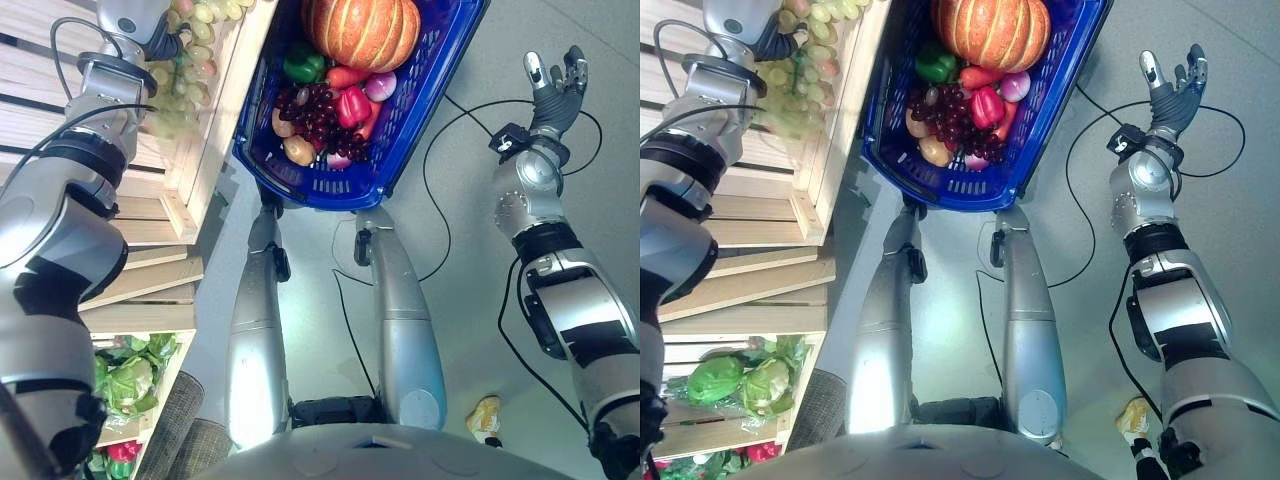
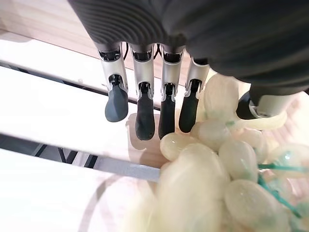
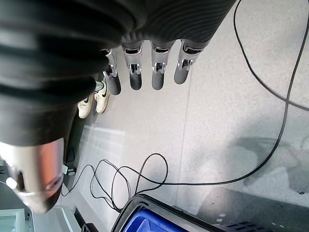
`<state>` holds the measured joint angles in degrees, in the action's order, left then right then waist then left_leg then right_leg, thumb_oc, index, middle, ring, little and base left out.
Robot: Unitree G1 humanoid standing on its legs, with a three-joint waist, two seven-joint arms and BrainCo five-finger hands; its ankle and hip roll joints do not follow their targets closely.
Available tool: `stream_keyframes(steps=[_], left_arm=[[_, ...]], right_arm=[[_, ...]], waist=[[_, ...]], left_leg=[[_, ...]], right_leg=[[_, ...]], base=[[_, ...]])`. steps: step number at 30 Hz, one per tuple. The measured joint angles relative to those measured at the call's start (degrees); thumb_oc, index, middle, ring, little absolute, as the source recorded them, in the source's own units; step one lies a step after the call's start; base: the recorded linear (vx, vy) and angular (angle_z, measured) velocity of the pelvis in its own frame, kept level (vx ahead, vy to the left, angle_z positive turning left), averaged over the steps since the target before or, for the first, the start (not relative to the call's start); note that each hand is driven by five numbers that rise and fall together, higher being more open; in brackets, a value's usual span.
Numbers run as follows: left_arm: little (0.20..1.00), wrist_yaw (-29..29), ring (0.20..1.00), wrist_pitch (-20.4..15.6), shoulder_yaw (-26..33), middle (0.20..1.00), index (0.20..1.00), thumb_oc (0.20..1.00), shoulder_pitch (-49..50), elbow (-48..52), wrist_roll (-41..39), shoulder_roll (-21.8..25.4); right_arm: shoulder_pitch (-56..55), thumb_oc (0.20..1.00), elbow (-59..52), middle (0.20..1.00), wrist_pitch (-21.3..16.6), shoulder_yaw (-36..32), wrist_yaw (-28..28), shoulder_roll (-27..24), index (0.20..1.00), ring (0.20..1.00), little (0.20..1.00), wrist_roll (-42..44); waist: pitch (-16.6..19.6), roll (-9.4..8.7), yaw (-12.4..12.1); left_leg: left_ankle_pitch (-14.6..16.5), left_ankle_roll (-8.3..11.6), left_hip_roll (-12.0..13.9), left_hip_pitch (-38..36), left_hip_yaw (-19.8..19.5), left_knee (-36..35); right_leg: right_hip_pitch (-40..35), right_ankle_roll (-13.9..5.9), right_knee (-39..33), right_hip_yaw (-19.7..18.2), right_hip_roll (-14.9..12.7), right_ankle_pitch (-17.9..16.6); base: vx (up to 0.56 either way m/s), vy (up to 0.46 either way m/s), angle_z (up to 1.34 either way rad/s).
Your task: Pick up fruits and vegetables into the basket
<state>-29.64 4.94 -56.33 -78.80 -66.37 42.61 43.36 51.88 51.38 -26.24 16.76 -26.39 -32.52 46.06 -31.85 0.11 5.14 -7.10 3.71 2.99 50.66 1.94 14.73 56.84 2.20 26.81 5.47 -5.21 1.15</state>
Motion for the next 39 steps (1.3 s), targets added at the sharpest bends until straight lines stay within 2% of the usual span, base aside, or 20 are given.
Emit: stream_keyframes(steps=[9,11,15,16,20,24,28,33,36,39], left_arm=[[0.2,0.4,0.2,-0.3,0.1,0.2,0.2,0.2,0.0,0.0,-2.8,0.0],[0.2,0.9,0.2,-1.3,1.1,0.2,0.2,0.2,0.2,0.0,-6.1,0.0],[0.2,2.8,0.2,-4.7,8.4,0.2,0.2,0.2,2.2,0.3,-23.2,-0.2],[0.2,2.8,0.2,-4.7,8.4,0.2,0.2,0.2,2.2,0.3,-23.2,-0.2],[0.2,8.3,0.2,-10.9,25.3,0.2,0.2,0.2,9.6,2.8,-45.1,-0.7],[0.2,12.0,0.2,-16.5,27.2,0.2,0.2,0.2,13.6,3.3,-56.6,-1.1],[0.2,15.6,0.2,-24.2,32.8,0.2,0.2,0.2,21.4,10.6,-66.6,-2.5],[0.2,17.9,0.2,-30.5,37.3,0.2,0.2,0.2,30.2,17.8,-72.4,-5.4],[0.2,16.6,0.2,-31.3,38.1,0.2,0.2,0.2,31.5,19.0,-70.9,-6.7],[0.2,13.5,0.2,-30.1,38.0,0.2,0.2,0.2,31.6,19.0,-66.6,-6.7]], right_arm=[[-0.2,1.0,-0.3,1.0,0.0,0.0,-0.8,0.1,1.0,1.0,1.0,0.0],[-0.3,1.0,-0.3,1.0,-0.1,0.0,-0.8,0.1,1.0,1.0,1.0,0.0],[-0.5,1.0,-1.4,1.0,0.0,0.0,-0.8,0.2,1.0,1.0,1.0,0.0],[-0.5,1.0,-1.4,1.0,0.0,0.0,-0.8,0.2,1.0,1.0,1.0,0.0],[-2.8,1.0,-8.5,1.0,0.0,0.0,-0.6,1.5,1.0,1.0,1.0,-1.4],[-5.2,1.0,-10.7,1.0,0.0,0.4,0.5,2.6,1.0,1.0,1.0,-5.4],[-8.9,1.0,-14.2,1.0,0.1,0.4,2.4,2.8,1.0,1.0,1.0,-9.2],[-13.7,1.0,-20.3,1.0,0.1,0.2,4.0,4.3,1.0,1.0,1.0,-13.4],[-14.3,1.0,-21.8,1.0,0.1,0.2,4.3,4.6,1.0,1.0,1.0,-15.0],[-13.5,1.0,-22.5,1.0,0.1,0.1,4.3,4.6,1.0,1.0,1.0,-15.7]], waist=[[0.0,0.0,0.1],[0.0,0.0,0.0],[0.0,-0.03,0.0],[0.0,-0.03,0.0],[0.0,-0.04,0.6],[0.0,-0.05,0.2],[0.0,-0.08,-0.9],[0.0,-0.08,-1.8],[0.0,-0.08,-2.3],[0.0,-0.08,-2.5]], left_leg=[[0.0,0.0,0.0,0.0,0.0,0.0],[0.0,0.0,0.0,0.0,0.0,0.0],[0.0,0.0,0.0,0.0,-0.1,0.1],[0.0,0.0,0.0,0.0,-0.1,0.1],[0.0,0.03,0.0,-0.9,-0.2,0.2],[0.0,0.03,0.0,-2.4,-0.5,0.2],[0.0,-0.02,-0.1,-2.9,-0.5,0.0],[-0.1,-0.02,-0.1,-3.3,-0.9,0.0],[-0.1,-0.01,-0.1,-3.6,-1.1,0.0],[-0.1,0.02,-0.1,-3.7,-1.4,0.0]], right_leg=[[0.0,0.0,0.0,0.0,0.0,0.0],[0.0,0.0,0.0,0.0,0.0,0.0],[0.0,0.0,0.3,0.0,0.0,0.0],[0.0,0.0,0.3,0.0,0.0,0.0],[-1.0,0.01,0.3,0.1,0.0,0.0],[-2.6,-0.02,0.2,0.3,0.0,0.0],[-3.3,-0.43,-0.1,0.3,-0.1,0.1],[-4.1,-0.14,-0.4,1.0,-0.1,0.0],[-4.6,-0.14,-0.5,1.3,-0.2,-0.1],[-4.8,-0.13,-0.5,1.6,-0.2,-0.1]], base=[[0.0,0.0,0.0],[0.0,0.0,0.0],[0.0,0.0,0.0],[0.0,0.0,0.0],[0.0,0.0,0.0],[0.0,-0.011,0.02],[0.0,-0.03,0.01],[0.0,-0.025,0.03],[0.0,-0.02,0.05],[0.0,-0.007,0.01]])
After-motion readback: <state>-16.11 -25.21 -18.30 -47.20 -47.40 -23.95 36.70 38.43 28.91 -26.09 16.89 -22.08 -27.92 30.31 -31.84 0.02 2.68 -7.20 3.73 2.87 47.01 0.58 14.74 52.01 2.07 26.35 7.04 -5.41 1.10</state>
